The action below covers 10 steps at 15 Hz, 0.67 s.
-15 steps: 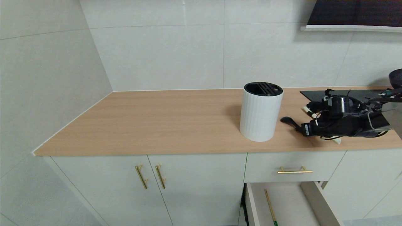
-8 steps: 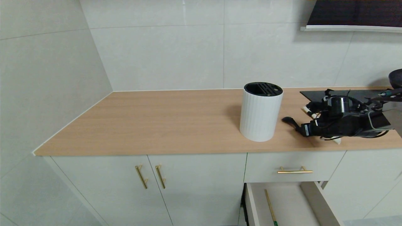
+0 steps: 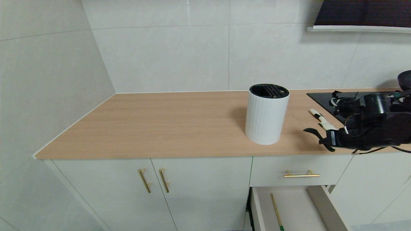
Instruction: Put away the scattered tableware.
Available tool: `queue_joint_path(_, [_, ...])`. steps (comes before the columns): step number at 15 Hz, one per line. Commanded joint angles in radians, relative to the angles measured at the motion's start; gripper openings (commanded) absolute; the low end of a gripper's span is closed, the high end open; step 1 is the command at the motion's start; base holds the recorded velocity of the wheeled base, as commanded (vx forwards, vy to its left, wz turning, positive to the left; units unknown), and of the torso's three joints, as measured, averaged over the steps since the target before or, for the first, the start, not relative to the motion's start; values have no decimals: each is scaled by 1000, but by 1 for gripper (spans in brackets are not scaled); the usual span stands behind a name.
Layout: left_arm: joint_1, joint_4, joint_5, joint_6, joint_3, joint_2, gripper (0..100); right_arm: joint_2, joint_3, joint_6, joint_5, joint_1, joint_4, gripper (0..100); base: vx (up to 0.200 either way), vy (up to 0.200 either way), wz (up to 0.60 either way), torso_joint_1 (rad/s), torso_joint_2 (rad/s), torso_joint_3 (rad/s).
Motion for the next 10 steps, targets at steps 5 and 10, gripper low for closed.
queue_joint_path(5, [0, 0, 1, -1, 0, 0, 100, -352, 474, 143, -78, 158, -21, 0, 0, 0, 0, 0, 0, 0])
queue_joint_path(10, [0, 0, 1, -1, 0, 0, 100, -286, 606, 203, -152, 213, -169, 0, 0, 0, 0, 0, 0, 0])
